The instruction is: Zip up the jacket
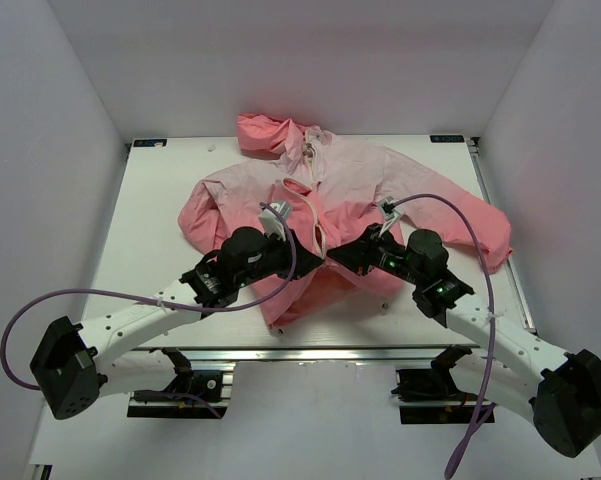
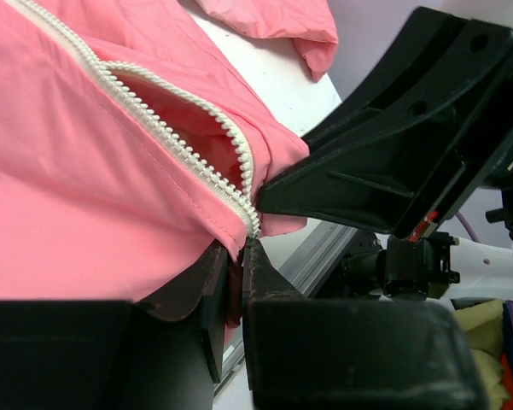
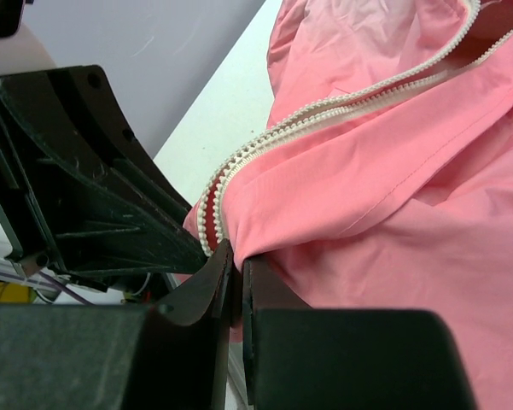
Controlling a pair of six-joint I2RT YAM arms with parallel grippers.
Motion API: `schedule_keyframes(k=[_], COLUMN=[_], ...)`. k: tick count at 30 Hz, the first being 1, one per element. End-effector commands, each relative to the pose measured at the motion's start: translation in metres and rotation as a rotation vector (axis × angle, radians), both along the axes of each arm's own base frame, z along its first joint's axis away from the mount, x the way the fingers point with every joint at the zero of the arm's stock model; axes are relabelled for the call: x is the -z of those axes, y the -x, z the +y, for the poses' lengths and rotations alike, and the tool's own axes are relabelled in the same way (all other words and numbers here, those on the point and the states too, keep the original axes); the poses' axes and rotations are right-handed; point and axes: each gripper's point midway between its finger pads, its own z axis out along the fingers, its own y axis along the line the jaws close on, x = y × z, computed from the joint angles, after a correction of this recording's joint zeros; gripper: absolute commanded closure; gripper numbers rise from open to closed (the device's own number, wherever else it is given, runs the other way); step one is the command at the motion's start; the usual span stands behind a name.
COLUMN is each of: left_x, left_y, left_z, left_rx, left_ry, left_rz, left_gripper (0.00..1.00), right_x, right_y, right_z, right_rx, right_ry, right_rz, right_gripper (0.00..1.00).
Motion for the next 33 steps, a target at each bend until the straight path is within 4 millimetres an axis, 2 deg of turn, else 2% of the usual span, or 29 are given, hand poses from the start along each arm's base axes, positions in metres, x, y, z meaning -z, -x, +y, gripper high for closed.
schedule_keyframes(k=[1, 5, 7, 10, 12, 15, 17, 18, 19, 22, 23, 24, 27, 33], left_x=[0.01, 0.014, 0.017, 0.023, 0.019, 0.015, 0.01, 0.007, 0.005, -0.001, -0.005, -0.008, -0.012, -0.013], left_y=[0.016, 0.017, 0.018, 0.015, 0.012, 0.01, 0.01, 0.01, 0.01, 0.012, 0.013, 0.014, 0.016, 0.017], left_z=[-0.003, -0.003, -0.002, -0.001, -0.002, -0.004, -0.007, -0.007, -0.008, -0.008, -0.008, -0.007, -0.007, -0.009], left_rx=[0.084, 0.087, 0.084, 0.066, 0.057, 0.059, 0.069, 0.07, 0.073, 0.084, 0.085, 0.09, 0.097, 0.106], left_ry=[-0.007, -0.01, -0.012, -0.03, -0.033, -0.025, -0.008, -0.001, 0.005, 0.03, 0.043, 0.053, 0.072, 0.084], left_rz=[0.015, 0.027, 0.035, 0.052, 0.049, 0.036, 0.023, 0.017, 0.012, -0.01, -0.018, -0.027, -0.039, -0.037], left_gripper=[1.0, 1.0, 1.0, 1.0, 0.88, 0.82, 0.85, 0.96, 1.0, 1.0, 1.0, 1.0, 1.0, 1.0], right_x=[-0.058, -0.061, -0.066, -0.063, -0.058, -0.046, -0.038, -0.034, -0.03, -0.025, -0.022, -0.021, -0.018, -0.017], right_y=[-0.009, -0.014, -0.013, -0.009, -0.002, 0.01, 0.014, 0.015, 0.017, 0.021, 0.025, 0.026, 0.031, 0.032], right_z=[-0.001, -0.005, -0.006, -0.003, -0.001, 0.001, 0.001, 0.0, 0.0, 0.001, 0.002, 0.003, 0.005, 0.008], right_rx=[0.031, 0.046, 0.027, -0.014, -0.057, -0.121, -0.141, -0.145, -0.157, -0.188, -0.214, -0.225, -0.272, -0.306], right_ry=[-0.113, -0.129, -0.139, -0.123, -0.105, -0.084, -0.062, -0.053, -0.044, -0.021, -0.008, -0.004, 0.004, 0.014], right_rz=[-0.087, -0.061, -0.062, -0.057, -0.064, -0.058, -0.041, -0.038, -0.033, -0.049, -0.044, -0.041, -0.047, -0.061], right_gripper=[1.0, 1.0, 1.0, 1.0, 1.0, 1.0, 1.0, 1.0, 1.0, 1.0, 0.97, 0.88, 0.78, 0.77])
